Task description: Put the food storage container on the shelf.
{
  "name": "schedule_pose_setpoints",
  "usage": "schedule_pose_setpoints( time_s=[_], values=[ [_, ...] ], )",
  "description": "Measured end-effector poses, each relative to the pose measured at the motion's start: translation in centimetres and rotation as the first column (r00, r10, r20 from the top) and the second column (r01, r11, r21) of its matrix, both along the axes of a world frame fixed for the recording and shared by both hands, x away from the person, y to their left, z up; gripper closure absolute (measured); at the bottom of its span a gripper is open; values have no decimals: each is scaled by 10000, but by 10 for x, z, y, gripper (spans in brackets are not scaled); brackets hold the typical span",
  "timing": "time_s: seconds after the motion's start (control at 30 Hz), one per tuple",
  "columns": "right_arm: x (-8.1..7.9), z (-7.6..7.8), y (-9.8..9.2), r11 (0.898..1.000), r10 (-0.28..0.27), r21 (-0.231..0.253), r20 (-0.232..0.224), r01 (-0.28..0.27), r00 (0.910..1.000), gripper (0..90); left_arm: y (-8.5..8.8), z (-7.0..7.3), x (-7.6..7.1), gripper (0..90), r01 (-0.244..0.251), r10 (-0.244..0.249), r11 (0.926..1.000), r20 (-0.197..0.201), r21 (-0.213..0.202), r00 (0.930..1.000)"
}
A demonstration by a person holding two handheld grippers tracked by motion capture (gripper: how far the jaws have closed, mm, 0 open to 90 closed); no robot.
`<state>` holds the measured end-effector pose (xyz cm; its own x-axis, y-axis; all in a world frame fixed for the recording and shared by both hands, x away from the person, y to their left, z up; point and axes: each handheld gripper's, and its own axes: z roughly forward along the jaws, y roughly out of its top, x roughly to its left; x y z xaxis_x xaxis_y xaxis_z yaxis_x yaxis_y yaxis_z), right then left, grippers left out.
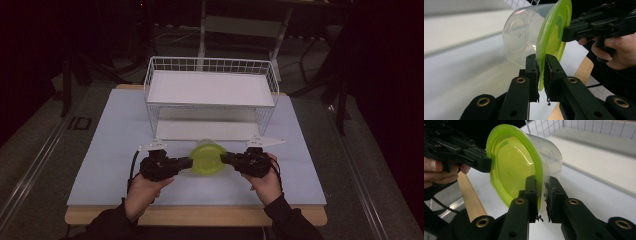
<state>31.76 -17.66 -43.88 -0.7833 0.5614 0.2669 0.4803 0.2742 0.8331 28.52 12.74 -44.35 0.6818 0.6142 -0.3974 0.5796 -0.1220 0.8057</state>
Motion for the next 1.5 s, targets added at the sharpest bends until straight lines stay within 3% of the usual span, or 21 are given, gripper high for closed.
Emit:
schedule_pose_setpoints(
  time_s=[0.27,0.6,0.77,1.1,1.17,1.5],
  values=[
    [4,32,5,9998,-199,43,498,197,9986,806,3,31,9,820,23,-40,9997,675,254,9977],
    [16,70,7,9992,-376,167,707,365,9968,807,4,68,23,811,34,-77,9995,1328,328,9911],
    [24,88,8,9988,-460,182,753,448,9961,807,6,86,33,810,75,-111,9996,1376,269,9904],
    [45,112,12,9958,-873,311,340,863,9956,807,5,111,58,802,-304,274,9993,1275,219,9915],
    [50,117,14,9949,-950,356,191,942,9953,806,4,117,64,803,-445,396,9983,1261,367,9912],
    [72,135,16,9912,-1213,516,-161,1219,9925,806,6,131,84,799,-605,580,9981,1385,140,9887]
  ],
)
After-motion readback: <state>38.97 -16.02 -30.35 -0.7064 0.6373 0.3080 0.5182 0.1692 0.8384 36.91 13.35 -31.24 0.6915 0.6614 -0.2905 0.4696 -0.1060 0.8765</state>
